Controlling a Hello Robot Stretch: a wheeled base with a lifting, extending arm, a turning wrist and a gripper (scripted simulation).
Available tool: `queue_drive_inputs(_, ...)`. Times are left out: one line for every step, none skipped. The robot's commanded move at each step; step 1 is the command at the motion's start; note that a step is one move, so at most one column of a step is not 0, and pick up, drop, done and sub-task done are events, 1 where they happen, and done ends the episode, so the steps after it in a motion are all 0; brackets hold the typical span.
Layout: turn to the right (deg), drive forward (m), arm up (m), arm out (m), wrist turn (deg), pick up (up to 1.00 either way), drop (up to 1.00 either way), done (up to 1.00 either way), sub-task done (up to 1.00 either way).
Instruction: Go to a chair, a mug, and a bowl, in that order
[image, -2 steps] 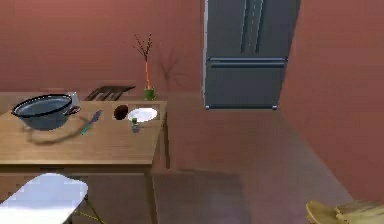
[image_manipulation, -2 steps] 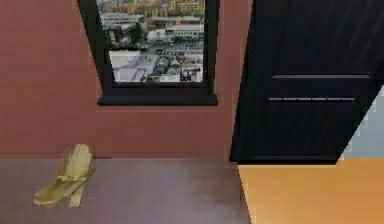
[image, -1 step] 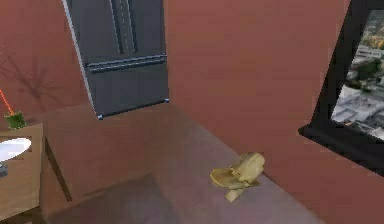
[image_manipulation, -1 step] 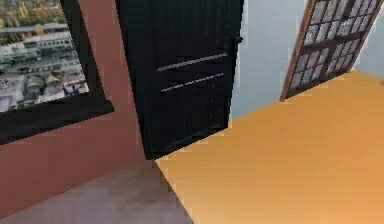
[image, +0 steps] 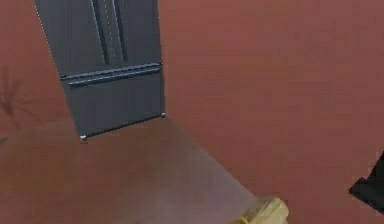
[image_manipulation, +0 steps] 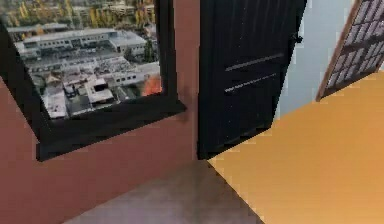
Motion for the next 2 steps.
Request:
queue_drive_inputs(-36.0, 0.0, 0.0, 0.0, 0.0, 0.0, 0.0, 0.0, 0.0)
queue_drive_inputs(0.0, 1.0, 0.0, 0.0, 0.0, 0.0, 0.0, 0.0, 0.0)
